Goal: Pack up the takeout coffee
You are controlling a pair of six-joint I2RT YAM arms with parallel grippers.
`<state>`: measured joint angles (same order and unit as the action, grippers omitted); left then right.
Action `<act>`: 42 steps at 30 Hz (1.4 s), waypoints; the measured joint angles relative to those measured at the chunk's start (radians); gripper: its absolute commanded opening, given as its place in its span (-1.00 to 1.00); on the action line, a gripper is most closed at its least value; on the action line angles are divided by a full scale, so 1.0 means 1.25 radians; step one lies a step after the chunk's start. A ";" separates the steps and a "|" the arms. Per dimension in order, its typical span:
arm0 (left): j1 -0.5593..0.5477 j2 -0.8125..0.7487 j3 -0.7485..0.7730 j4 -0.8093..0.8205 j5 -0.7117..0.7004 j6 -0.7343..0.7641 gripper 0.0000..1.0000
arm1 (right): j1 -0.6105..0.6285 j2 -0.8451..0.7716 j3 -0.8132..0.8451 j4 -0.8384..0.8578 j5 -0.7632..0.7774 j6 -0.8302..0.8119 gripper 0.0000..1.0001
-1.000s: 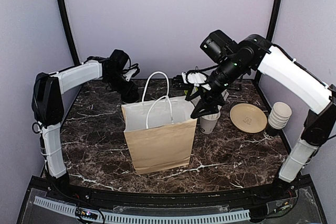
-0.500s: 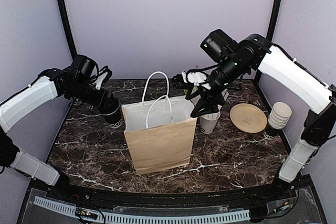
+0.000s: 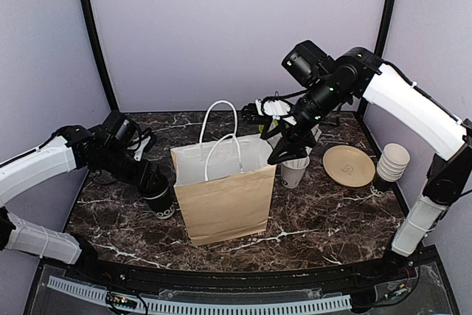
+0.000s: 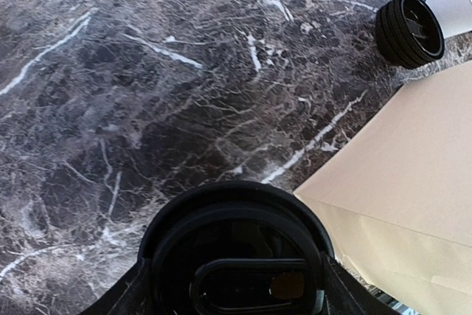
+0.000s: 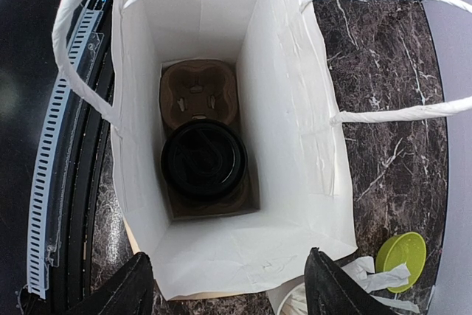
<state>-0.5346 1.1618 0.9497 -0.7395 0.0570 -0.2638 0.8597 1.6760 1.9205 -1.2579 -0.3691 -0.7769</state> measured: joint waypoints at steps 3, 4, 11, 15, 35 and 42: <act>-0.026 0.010 -0.006 0.006 -0.012 -0.027 0.30 | 0.000 0.000 0.000 0.000 0.000 0.001 0.41; -0.034 0.013 -0.010 0.008 -0.018 -0.039 0.33 | 0.000 0.000 0.000 0.000 0.000 0.001 0.41; -0.078 0.018 -0.027 0.011 -0.049 -0.092 0.77 | 0.000 0.000 0.000 0.001 0.003 0.001 0.41; -0.088 0.023 -0.016 -0.012 -0.038 -0.103 0.97 | 0.000 0.000 0.000 0.001 0.003 0.001 0.41; -0.096 0.078 0.178 -0.264 0.017 -0.029 0.78 | 0.000 -0.029 -0.024 0.007 0.010 0.001 0.41; -0.098 0.088 0.177 -0.272 0.023 -0.019 0.79 | 0.000 -0.029 -0.024 0.008 0.009 0.001 0.41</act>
<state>-0.6571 1.2720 1.1709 -1.0798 0.0853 -0.2874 0.8593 1.6394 1.8900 -1.2484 -0.3573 -0.7757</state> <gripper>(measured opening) 0.896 0.706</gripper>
